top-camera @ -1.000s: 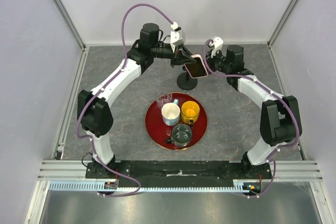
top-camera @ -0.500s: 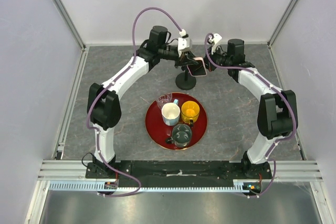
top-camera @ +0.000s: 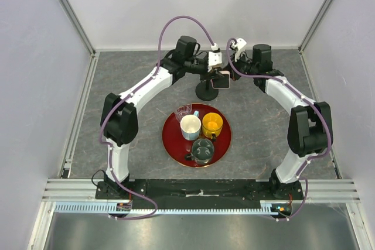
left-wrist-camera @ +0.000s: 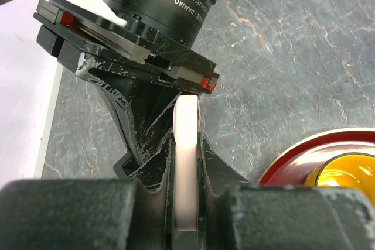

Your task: Place the phone on the phone stand

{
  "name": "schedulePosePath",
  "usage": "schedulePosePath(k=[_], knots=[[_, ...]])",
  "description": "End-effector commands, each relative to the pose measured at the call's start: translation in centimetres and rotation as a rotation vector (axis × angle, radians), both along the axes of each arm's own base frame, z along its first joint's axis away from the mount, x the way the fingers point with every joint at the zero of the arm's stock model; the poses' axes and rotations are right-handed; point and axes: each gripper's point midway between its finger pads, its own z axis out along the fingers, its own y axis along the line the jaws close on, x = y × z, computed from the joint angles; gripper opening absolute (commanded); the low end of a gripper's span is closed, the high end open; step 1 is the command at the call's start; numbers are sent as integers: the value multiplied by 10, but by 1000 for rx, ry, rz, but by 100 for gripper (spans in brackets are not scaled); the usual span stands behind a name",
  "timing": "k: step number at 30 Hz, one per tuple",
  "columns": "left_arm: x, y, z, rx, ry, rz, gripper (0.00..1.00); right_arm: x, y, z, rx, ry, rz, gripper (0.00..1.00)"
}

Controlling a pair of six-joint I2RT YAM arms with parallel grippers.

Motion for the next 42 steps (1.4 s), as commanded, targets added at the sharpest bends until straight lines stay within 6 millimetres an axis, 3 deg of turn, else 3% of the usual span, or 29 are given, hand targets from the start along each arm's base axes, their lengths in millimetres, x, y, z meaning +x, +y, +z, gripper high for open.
schedulePosePath(k=[1, 7, 13, 24, 28, 34, 35, 36, 38, 39, 42], knots=[[22, -7, 64, -55, -265, -6, 2, -41, 22, -21, -27, 109, 140, 0], [0, -12, 82, -108, -217, -102, 2, -51, 22, -23, -78, 113, 179, 0], [9, -20, 84, -143, -279, -120, 2, -57, 29, -11, -81, 98, 229, 0], [37, -19, 84, -106, -399, -59, 2, -58, 32, -20, -114, 135, 263, 0], [12, -16, 94, -147, -326, -122, 2, -41, 24, -23, -122, 142, 136, 1], [-7, -4, 90, -163, -262, -117, 2, -29, 17, -3, -30, 57, -32, 8], [-11, -2, 101, -192, -271, -121, 2, -31, 19, 0, -12, 49, -27, 7], [-11, 2, 95, -190, -249, -111, 2, -33, 20, 1, -10, 49, -27, 11], [-18, 6, 105, -215, -236, -120, 2, -34, 21, 2, -7, 54, -36, 17], [-19, 10, 105, -218, -215, -120, 2, -35, 21, 2, -7, 61, -39, 28], [-32, 16, 120, -256, -201, -153, 2, -34, 19, 8, 13, 78, -79, 41]])
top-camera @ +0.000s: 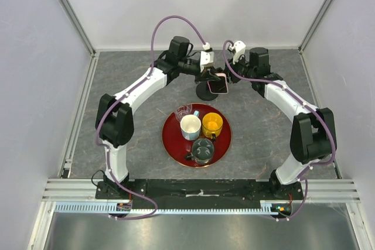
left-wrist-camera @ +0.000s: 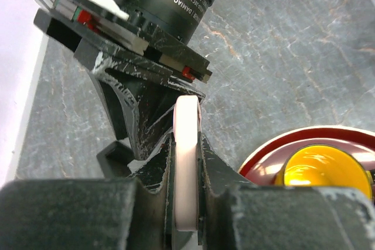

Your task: Place the phone on the phone stand

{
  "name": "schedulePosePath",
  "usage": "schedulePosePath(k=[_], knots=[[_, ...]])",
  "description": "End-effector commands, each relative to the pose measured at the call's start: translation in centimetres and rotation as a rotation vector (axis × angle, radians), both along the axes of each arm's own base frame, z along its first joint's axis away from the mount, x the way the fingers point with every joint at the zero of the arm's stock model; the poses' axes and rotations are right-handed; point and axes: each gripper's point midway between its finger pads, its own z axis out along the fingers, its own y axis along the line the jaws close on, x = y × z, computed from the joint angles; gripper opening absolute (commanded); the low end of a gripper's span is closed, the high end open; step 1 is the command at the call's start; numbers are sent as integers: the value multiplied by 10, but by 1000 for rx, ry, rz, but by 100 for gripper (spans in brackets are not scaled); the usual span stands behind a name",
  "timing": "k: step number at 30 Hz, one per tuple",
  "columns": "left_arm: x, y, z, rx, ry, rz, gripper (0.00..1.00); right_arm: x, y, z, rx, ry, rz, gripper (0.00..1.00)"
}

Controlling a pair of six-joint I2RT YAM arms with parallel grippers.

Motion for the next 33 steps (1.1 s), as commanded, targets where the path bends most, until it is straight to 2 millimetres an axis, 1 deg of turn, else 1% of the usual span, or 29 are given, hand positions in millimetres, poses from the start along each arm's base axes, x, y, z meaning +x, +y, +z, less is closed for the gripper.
schedulePosePath(k=[1, 3, 4, 7, 8, 9, 10, 11, 12, 13, 14, 15, 16, 17, 18, 19, 20, 21, 22, 23, 25, 26, 27, 30, 33], knots=[[-17, 7, 117, -232, -238, -64, 2, -18, 17, 9, 74, 67, -5, 45], [-20, 10, 119, -232, -234, -59, 2, -17, 14, 6, 71, 105, -46, 50], [-21, 12, 121, -232, -233, -54, 2, -15, 13, 8, 73, 110, -63, 52], [-24, 19, 126, -241, -223, -38, 2, -18, 10, 9, 98, 138, -105, 56], [-25, 22, 129, -246, -213, -30, 2, -20, 9, 18, 111, 123, -112, 57], [-24, 26, 126, -243, -203, -15, 2, -22, 8, 20, 121, 127, -118, 59], [-28, 30, 138, -261, -225, -5, 2, -21, 5, 19, 134, 141, -159, 59], [-27, 33, 141, -268, -214, 14, 2, -22, 2, 27, 153, 132, -179, 60], [-25, 38, 140, -269, -204, 34, 2, -22, 2, 30, 168, 133, -184, 61], [-25, 41, 144, -275, -202, 47, 2, -24, 2, 30, 201, 155, -197, 62], [-26, 46, 154, -293, -205, 69, 2, -23, 2, 38, 229, 140, -208, 62], [-24, 52, 155, -296, -201, 89, 2, -23, 3, 39, 248, 144, -213, 63], [-23, 56, 158, -304, -202, 103, 2, -24, 1, 35, 263, 159, -219, 63], [-24, 62, 168, -321, -207, 127, 2, -21, 3, 41, 289, 133, -208, 63], [-22, 67, 168, -320, -201, 145, 2, -20, 2, 39, 296, 138, -214, 64], [-21, 71, 171, -323, -198, 159, 2, -14, -3, 36, 306, 144, -232, 64], [-21, 78, 177, -333, -190, 187, 2, -11, -5, 37, 348, 174, -254, 63], [-21, 81, 180, -337, -189, 202, 2, -8, -9, 38, 378, 191, -265, 63], [-21, 84, 183, -342, -189, 219, 2, -1, -16, 39, 419, 190, -279, 63], [-20, 88, 188, -345, -206, 246, 2, -4, -12, 44, 495, 235, -261, 63], [-20, 91, 193, -350, -213, 267, 2, -1, -15, 49, 576, 235, -253, 63], [-18, 92, 196, -355, -218, 282, 2, -2, -15, 48, 602, 252, -247, 63], [-18, 92, 196, -353, -209, 288, 2, -4, -12, 50, 649, 289, -237, 63], [-18, 91, 199, -364, -209, 279, 2, -7, -8, 47, 703, 339, -205, 64], [-23, 88, 198, -375, -207, 242, 2, -9, -5, 44, 717, 344, -176, 64]])
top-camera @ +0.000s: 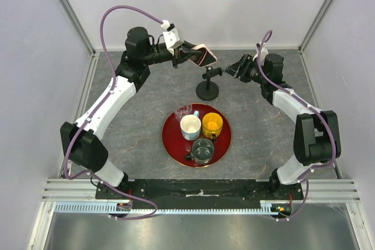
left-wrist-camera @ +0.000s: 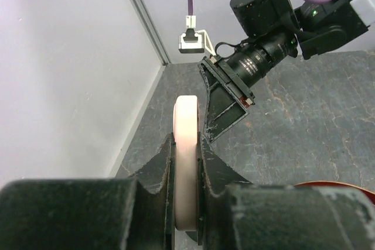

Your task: Place the phone on the phone stand

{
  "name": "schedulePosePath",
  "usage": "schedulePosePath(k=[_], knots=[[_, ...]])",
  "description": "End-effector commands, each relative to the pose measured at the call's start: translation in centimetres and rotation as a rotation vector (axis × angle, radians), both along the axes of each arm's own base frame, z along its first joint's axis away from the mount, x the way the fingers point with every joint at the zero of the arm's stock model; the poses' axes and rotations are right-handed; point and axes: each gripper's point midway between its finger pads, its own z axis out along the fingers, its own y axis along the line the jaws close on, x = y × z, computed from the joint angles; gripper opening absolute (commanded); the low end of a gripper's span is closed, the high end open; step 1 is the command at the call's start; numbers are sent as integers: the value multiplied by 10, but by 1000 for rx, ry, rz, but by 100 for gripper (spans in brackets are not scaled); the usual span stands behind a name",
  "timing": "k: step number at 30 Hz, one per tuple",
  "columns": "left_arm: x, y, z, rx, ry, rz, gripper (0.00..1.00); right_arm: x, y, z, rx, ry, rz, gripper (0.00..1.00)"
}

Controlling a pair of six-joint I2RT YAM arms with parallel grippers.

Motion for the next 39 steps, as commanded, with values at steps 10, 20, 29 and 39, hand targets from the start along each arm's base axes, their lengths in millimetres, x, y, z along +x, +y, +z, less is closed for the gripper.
schedulePosePath(k=[10, 20, 29, 39], knots=[[-25, -8, 43, -54, 95, -212, 2, -47, 10, 64, -100, -400, 183, 68], [-30, 7, 26, -21, 377, -281, 2, -125, 69, 129, -61, -626, 542, 81], [-68, 14, 27, -35, 469, -354, 2, -127, 103, 148, -114, -607, 508, 75], [-91, 20, 25, -26, 519, -396, 2, -129, 91, 157, -246, -635, 448, 80]])
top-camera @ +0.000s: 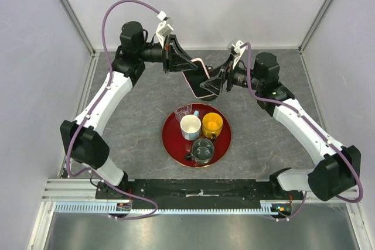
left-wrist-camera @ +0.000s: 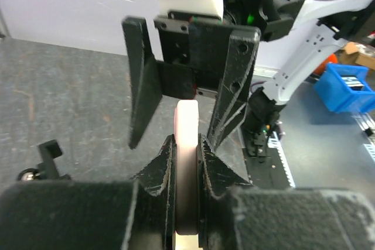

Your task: Place the phone on the phone stand

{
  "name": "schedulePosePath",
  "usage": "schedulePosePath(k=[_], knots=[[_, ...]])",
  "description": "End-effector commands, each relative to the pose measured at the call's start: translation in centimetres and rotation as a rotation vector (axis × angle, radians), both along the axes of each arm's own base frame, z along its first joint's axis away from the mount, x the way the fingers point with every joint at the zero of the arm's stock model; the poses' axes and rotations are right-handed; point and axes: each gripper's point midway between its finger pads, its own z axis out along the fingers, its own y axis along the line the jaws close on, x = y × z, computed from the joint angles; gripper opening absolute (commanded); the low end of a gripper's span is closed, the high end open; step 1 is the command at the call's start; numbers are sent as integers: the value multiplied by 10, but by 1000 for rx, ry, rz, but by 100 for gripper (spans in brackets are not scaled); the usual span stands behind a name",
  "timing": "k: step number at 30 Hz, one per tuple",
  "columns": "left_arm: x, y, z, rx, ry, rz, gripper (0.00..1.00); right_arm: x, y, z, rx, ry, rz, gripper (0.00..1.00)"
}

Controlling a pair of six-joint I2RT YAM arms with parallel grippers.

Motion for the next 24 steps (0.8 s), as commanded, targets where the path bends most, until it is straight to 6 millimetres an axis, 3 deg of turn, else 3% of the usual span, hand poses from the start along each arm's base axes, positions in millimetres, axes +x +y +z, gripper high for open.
schedulePosePath(k=[1, 3, 7, 15, 16, 18, 20, 23, 24], knots=[[-33, 6, 29, -27, -30, -69, 2, -1, -10, 48, -18, -160, -41, 79], [-32, 5, 30, -30, -30, -62, 2, -13, -3, 46, 11, -119, 33, 77], [-33, 3, 37, -48, -9, -60, 2, -31, 14, 56, 108, -100, 165, 57], [-34, -4, 45, -69, 28, -47, 2, -41, 32, 50, 172, -77, 232, 53], [-33, -4, 45, -70, 34, -44, 2, -40, 32, 50, 179, -74, 232, 43], [-33, -6, 45, -72, 38, -40, 2, -38, 36, 49, 194, -57, 240, 35], [-31, -6, 46, -73, 49, -27, 2, -31, 37, 48, 201, -54, 213, 1], [-21, -4, 45, -77, 71, 20, 19, -20, 32, 46, 208, -82, 137, 0], [-17, -2, 44, -79, 99, 38, 32, -10, 27, 44, 218, -79, 83, 0]])
